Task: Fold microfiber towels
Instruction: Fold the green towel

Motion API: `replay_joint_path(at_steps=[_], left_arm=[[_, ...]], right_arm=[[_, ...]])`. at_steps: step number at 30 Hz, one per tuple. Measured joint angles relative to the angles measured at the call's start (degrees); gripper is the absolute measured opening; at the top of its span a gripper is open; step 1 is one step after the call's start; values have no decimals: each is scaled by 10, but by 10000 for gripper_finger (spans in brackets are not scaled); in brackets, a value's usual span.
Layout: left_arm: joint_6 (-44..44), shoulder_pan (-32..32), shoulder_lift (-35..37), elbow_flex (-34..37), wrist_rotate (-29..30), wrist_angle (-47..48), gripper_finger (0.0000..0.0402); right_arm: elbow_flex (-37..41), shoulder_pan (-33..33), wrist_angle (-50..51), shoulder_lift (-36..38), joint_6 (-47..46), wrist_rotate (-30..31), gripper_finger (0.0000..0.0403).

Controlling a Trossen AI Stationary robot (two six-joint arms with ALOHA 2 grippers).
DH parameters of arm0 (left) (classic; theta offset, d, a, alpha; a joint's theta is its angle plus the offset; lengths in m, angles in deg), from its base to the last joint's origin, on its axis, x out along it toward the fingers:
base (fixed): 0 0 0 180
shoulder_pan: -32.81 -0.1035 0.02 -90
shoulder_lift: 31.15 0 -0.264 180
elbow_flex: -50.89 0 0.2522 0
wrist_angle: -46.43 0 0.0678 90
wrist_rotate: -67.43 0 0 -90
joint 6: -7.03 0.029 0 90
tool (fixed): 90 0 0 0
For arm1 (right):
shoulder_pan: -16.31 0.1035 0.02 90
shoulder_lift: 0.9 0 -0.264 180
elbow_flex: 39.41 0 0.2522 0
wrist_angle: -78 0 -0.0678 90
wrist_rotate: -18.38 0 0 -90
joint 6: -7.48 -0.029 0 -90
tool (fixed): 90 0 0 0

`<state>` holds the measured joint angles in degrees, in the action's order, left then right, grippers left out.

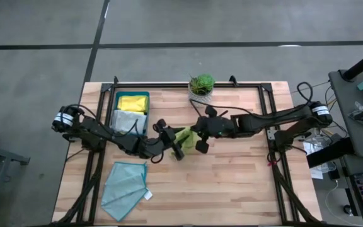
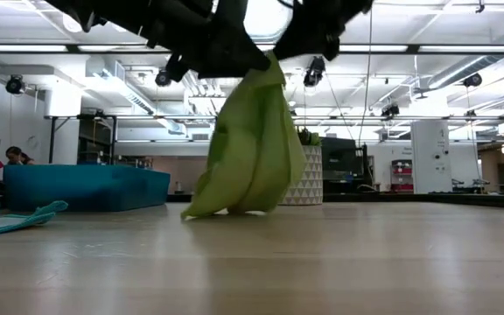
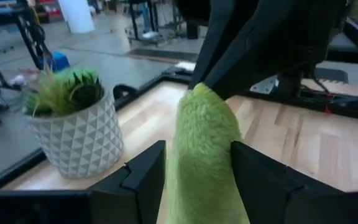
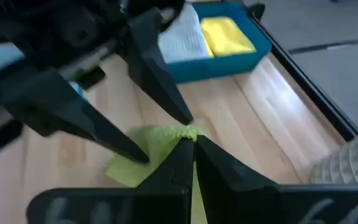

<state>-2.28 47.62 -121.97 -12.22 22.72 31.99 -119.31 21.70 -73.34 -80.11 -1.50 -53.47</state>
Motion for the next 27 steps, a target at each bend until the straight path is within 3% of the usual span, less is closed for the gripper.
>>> replay_joint_path(at_steps=[15,18,22,27], left_arm=[[8,3,1,1,-27,64,161],[10,3,1,1,-28,65,126],[39,4,10,-3,-60,64,26],[71,10,31,-16,-91,64,2]], right_arm=[[-107,15,109,9,24,-1,8],[-133,17,154,9,25,-1,8],[-147,23,206,9,23,-1,8],[-139,40,230,12,9,-1,8]])
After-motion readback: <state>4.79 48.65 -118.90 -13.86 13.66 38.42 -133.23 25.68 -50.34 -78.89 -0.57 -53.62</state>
